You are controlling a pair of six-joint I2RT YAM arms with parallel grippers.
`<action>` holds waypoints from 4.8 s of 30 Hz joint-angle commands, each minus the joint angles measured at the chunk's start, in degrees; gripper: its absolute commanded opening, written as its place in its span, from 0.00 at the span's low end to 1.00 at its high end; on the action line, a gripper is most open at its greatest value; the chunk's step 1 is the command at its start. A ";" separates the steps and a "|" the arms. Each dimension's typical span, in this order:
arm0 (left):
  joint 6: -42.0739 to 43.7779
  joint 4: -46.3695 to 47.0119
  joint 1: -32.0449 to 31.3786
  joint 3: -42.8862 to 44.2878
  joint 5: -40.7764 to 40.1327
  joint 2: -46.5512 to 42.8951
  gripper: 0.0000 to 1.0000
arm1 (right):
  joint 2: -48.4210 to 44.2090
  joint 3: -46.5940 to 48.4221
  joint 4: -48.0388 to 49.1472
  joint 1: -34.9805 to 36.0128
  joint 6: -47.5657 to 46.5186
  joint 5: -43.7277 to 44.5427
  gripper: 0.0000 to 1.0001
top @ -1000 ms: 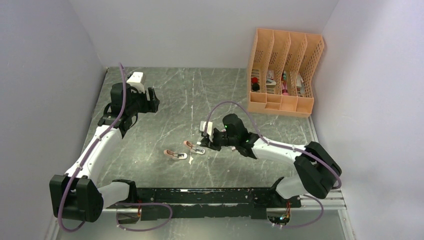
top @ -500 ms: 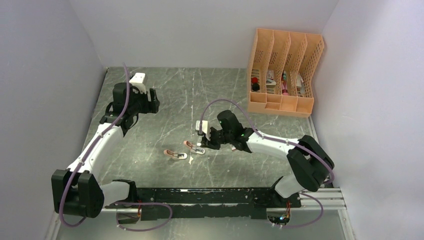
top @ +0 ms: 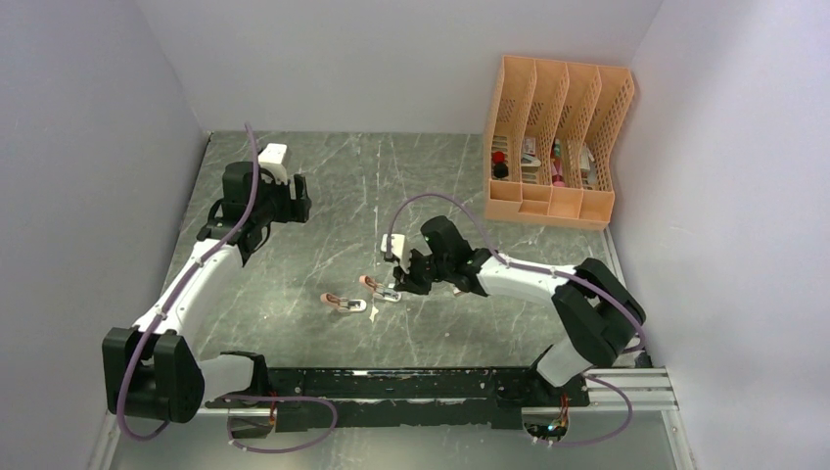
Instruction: Load the staples into the stapler
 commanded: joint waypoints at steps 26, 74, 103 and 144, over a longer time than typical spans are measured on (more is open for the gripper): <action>1.91 -0.48 -0.19 0.05 -3.91 1.76 0.85 | 2.67 -2.10 5.67 1.54 2.82 1.62 0.00; 3.18 -0.86 -0.20 0.63 -1.58 3.20 0.82 | 6.36 -0.59 7.85 2.02 2.24 0.51 0.00; 3.42 -0.95 -0.13 0.83 -2.01 3.39 0.82 | 8.59 0.76 6.18 2.19 2.85 1.81 0.00; 3.65 -1.16 -0.21 0.76 -2.03 3.12 0.82 | 3.01 -1.96 7.93 2.01 3.75 -1.98 0.00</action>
